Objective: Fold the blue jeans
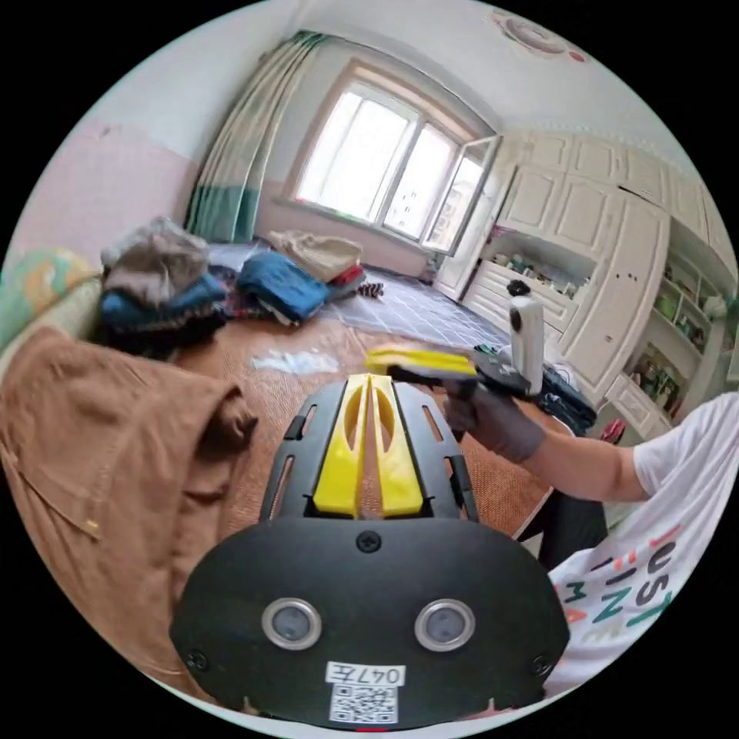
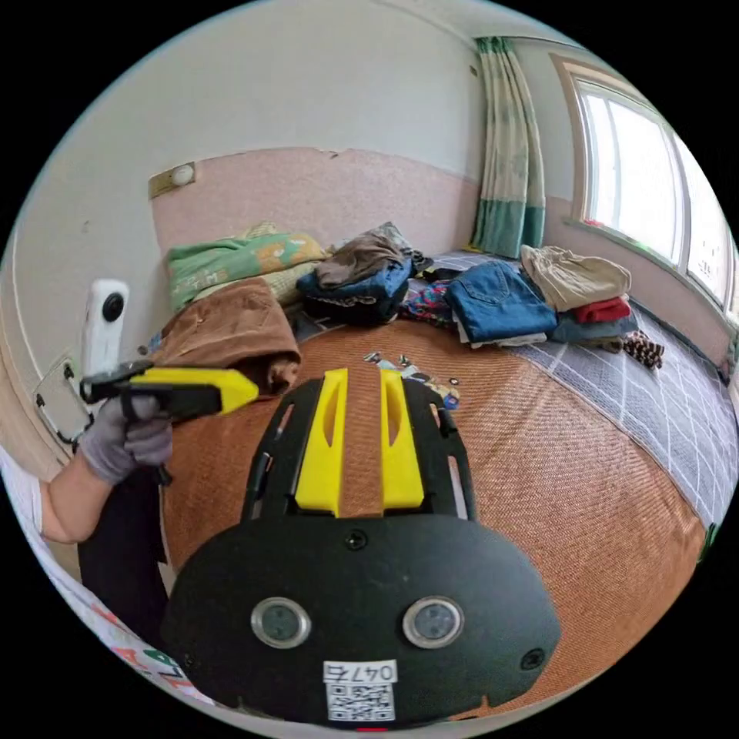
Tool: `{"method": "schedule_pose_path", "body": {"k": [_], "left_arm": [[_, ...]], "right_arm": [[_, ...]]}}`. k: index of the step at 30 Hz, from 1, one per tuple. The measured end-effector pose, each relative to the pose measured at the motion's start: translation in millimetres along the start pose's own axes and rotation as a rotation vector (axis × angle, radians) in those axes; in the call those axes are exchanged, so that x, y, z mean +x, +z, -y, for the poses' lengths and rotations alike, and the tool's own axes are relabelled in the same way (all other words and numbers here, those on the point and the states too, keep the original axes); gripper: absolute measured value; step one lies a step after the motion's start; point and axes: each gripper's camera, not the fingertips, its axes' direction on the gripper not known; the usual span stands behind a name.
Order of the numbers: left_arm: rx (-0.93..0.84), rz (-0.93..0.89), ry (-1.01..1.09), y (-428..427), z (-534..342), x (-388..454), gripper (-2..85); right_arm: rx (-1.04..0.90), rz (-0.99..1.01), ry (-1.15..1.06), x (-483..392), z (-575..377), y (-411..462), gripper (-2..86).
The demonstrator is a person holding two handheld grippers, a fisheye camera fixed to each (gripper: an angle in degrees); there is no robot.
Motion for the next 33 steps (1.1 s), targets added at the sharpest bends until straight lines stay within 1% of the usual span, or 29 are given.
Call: {"method": "schedule_pose_path", "body": {"k": [2,3,6,7,8,10,11,13,14,15,17,20,23,25,26,28,29,30,31,32,33], "left_arm": [[-0.109,-0.012,-0.201,65,8,-35,-1.0],[-0.124,-0.016,-0.213,76,12,-39,-1.0],[-0.193,0.009,-0.112,116,38,-31,-1.0],[-0.251,0.044,-0.029,132,46,-21,-1.0],[-0.301,0.083,0.055,146,51,-13,-1.0],[-0.336,0.164,0.119,164,55,-12,-1.0],[-0.346,0.198,0.117,176,58,-19,-1.0],[-0.367,0.163,0.103,195,65,-31,-1.0],[-0.373,0.103,0.090,206,70,-40,-1.0],[-0.373,0.071,0.082,212,72,-45,-1.0],[-0.390,-0.004,0.034,234,76,-70,-1.0],[-0.410,0.007,-0.011,255,80,-96,-1.0],[-0.397,0.011,-0.039,264,83,-108,-1.0],[-0.382,-0.013,-0.052,265,83,-108,-1.0],[-0.370,-0.017,-0.048,264,82,-105,-1.0],[-0.366,0.011,-0.028,263,82,-98,-0.9],[-0.368,0.047,-0.013,262,82,-93,-0.9],[-0.368,0.067,-0.006,261,82,-91,-0.9],[-0.364,0.101,0.003,259,81,-86,-0.8],[-0.357,0.119,0.013,256,81,-82,-0.7],[-0.353,0.124,0.017,254,80,-79,-0.6]], "right_arm": [[-0.029,-0.070,0.071,39,19,28,4.4],[-0.057,-0.124,0.093,61,33,48,5.3],[-0.138,-0.245,0.094,102,69,102,8.0],[-0.168,-0.267,0.111,117,80,125,9.4],[-0.182,-0.269,0.137,126,84,135,10.1],[-0.220,-0.194,0.290,167,94,174,11.3],[-0.224,-0.169,0.331,176,95,182,11.2],[-0.206,-0.115,0.477,204,97,206,9.2],[-0.191,-0.100,0.500,208,97,209,7.3],[-0.175,-0.100,0.555,214,97,213,3.5],[-0.166,-0.115,0.620,221,96,210,0.8],[-0.112,-0.066,0.588,218,92,176,0.0],[-0.100,-0.011,0.390,182,82,111,-0.2],[-0.161,-0.003,0.246,145,46,41,-0.2],[-0.181,0.009,0.228,137,32,21,-0.1],[-0.276,0.090,0.223,118,-34,-60,0.1],[-0.310,0.124,0.225,115,-52,-79,0.3],[-0.403,0.187,0.226,107,-90,-112,1.0],[-0.522,0.202,0.225,98,-130,-140,2.1],[-0.578,0.176,0.234,94,-150,-154,4.7],[-0.644,0.045,0.271,89,-189,-187,9.9]]}}
